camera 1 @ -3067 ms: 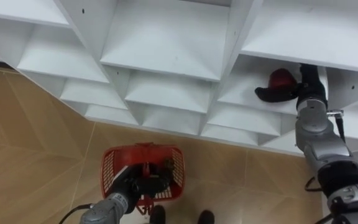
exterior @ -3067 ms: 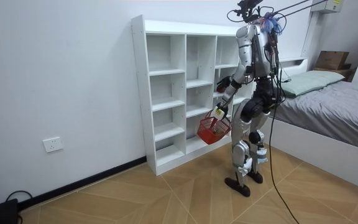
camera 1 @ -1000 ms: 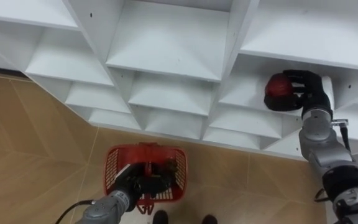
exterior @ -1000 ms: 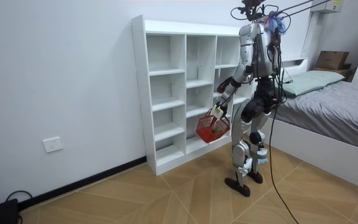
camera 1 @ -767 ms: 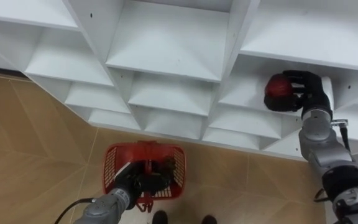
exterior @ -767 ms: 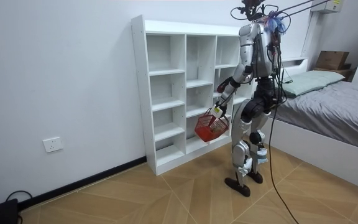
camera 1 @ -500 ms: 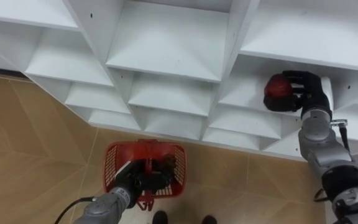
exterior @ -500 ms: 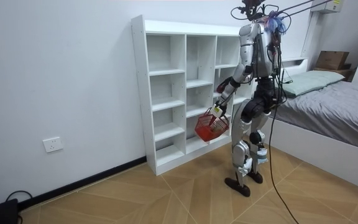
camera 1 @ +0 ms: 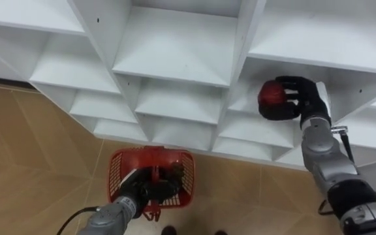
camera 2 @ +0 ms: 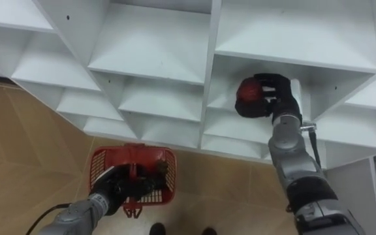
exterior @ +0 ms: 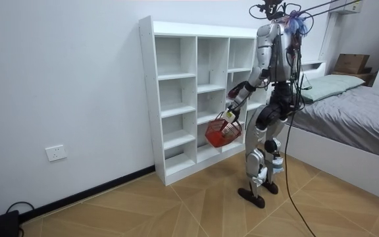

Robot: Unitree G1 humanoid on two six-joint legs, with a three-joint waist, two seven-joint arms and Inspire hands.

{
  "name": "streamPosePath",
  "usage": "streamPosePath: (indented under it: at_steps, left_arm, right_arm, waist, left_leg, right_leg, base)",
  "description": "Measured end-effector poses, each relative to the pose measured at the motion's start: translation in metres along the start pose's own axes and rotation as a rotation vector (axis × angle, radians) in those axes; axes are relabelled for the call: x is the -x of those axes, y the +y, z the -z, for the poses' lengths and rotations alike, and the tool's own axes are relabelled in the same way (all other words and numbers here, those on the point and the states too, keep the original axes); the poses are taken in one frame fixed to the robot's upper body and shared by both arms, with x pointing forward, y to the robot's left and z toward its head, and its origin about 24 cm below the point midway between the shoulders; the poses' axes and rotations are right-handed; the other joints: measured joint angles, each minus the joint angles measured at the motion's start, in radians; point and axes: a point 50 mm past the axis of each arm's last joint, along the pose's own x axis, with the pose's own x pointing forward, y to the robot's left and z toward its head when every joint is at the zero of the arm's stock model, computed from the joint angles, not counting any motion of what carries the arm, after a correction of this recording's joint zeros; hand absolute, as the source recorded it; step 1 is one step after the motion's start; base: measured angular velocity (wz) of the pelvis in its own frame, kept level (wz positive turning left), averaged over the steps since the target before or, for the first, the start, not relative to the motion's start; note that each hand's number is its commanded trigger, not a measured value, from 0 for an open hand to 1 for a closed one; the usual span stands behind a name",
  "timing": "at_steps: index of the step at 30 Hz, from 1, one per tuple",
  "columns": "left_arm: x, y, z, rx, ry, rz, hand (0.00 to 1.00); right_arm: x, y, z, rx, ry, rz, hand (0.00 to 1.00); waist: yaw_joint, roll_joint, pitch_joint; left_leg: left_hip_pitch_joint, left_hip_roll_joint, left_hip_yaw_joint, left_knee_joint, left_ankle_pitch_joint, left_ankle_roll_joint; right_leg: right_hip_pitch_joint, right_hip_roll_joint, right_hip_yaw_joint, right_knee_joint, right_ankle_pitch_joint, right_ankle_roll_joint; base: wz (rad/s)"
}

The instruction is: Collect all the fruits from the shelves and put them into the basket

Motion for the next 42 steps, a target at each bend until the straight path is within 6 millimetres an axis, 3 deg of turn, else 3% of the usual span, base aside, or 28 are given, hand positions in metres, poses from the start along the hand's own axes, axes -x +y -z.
streamPosePath:
  at_steps: [3, 10, 14, 19, 24, 28, 42]
  left_arm:
    - [0.0, 0.001, 0.0, 0.001, -0.001, -0.002, 1.0]
    - [0.002, 0.001, 0.0, 0.012, -0.02, 0.004, 1.0]
    - [0.003, -0.004, -0.003, 0.013, -0.048, 0.025, 1.0]
    - [0.01, -0.004, -0.007, 0.038, -0.097, 0.027, 1.0]
    - [0.011, -0.012, -0.015, 0.044, -0.141, 0.052, 1.0]
    - [0.011, -0.012, -0.015, 0.042, -0.14, 0.054, 1.0]
    - [0.012, -0.014, -0.017, 0.029, -0.153, 0.075, 1.0]
  right_arm:
    - [0.011, 0.005, 0.017, 0.001, 0.026, -0.031, 1.0]
    - [0.034, 0.024, 0.046, 0.067, 0.067, -0.183, 1.0]
    - [0.047, 0.032, 0.047, 0.064, 0.033, -0.259, 1.0]
    - [0.072, 0.038, 0.047, 0.056, -0.024, -0.348, 1.0]
    - [0.078, 0.049, 0.04, 0.077, -0.064, -0.43, 1.0]
    - [0.082, 0.054, 0.041, 0.083, -0.062, -0.491, 1.0]
    - [0.101, 0.079, 0.031, 0.145, -0.127, -0.643, 1.0]
  waist:
    - [-0.009, 0.005, -0.0046]
    - [-0.039, 0.005, -0.0071]
    - [-0.042, 0.004, -0.008]
    - [-0.051, -0.005, -0.0164]
    - [-0.062, -0.018, -0.0215]
    - [-0.064, -0.028, -0.0214]
    - [-0.063, -0.029, -0.0159]
  left_leg:
    - [0.045, 0.0, 0.001, -0.025, 0.004, 0.001]
    - [0.11, 0.001, 0.026, -0.05, 0.004, 0.002]
    - [0.132, 0.002, 0.033, -0.067, 0.004, 0.002]
    - [0.204, 0.004, 0.047, -0.089, 0.004, 0.002]
    - [0.247, 0.004, 0.047, -0.107, 0.004, 0.002]
    - [0.277, 0.006, 0.051, -0.123, 0.004, 0.002]
    - [0.339, 0.006, 0.056, -0.152, 0.0, -0.001]
  right_leg:
    - [0.047, 0.005, 0.003, -0.033, 0.01, 0.006]
    - [0.103, 0.013, 0.025, -0.055, 0.014, 0.011]
    - [0.113, 0.015, 0.035, -0.057, 0.014, 0.011]
    - [0.186, 0.02, 0.04, -0.095, 0.015, 0.014]
    - [0.224, 0.025, 0.047, -0.11, 0.019, 0.017]
    - [0.255, 0.032, 0.059, -0.127, 0.026, 0.021]
    - [0.311, 0.035, 0.058, -0.144, 0.026, 0.022]
  base:
    - [-0.02]
    - [-0.09]
    - [-0.08]
    - [-0.04]
    - [-0.01]
    - [-0.03]
    - [0.0]
